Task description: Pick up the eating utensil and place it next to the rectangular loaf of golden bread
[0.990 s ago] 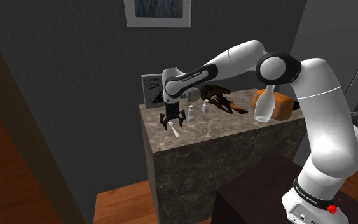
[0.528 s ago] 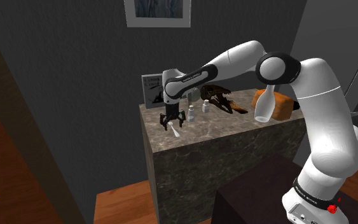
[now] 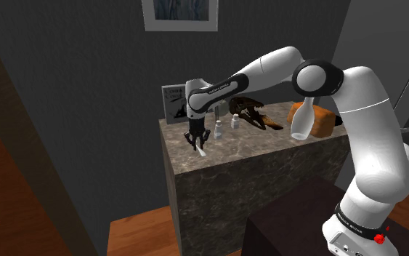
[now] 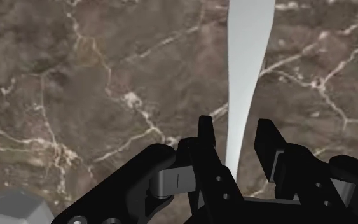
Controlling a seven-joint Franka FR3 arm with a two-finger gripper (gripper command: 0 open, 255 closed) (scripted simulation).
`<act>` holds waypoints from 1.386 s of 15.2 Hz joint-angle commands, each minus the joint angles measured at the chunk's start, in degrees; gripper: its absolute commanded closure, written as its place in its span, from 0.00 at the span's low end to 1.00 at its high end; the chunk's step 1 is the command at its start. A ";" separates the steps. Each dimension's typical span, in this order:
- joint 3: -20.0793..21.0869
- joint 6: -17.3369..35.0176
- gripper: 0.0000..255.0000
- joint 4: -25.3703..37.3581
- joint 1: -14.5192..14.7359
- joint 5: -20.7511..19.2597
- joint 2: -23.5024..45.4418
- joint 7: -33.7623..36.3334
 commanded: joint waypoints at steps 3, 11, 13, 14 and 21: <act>0.06 -0.57 1.00 0.25 -0.03 0.09 -0.35 -0.01; 0.48 -5.47 1.00 2.87 -0.18 0.71 -2.70 -0.07; 0.56 -6.75 1.00 3.68 -0.19 0.84 -3.18 -0.07; 0.60 -7.40 1.00 4.11 -0.19 0.90 -3.41 -0.07; 0.85 -12.11 1.00 7.64 -0.12 1.26 -4.65 -0.02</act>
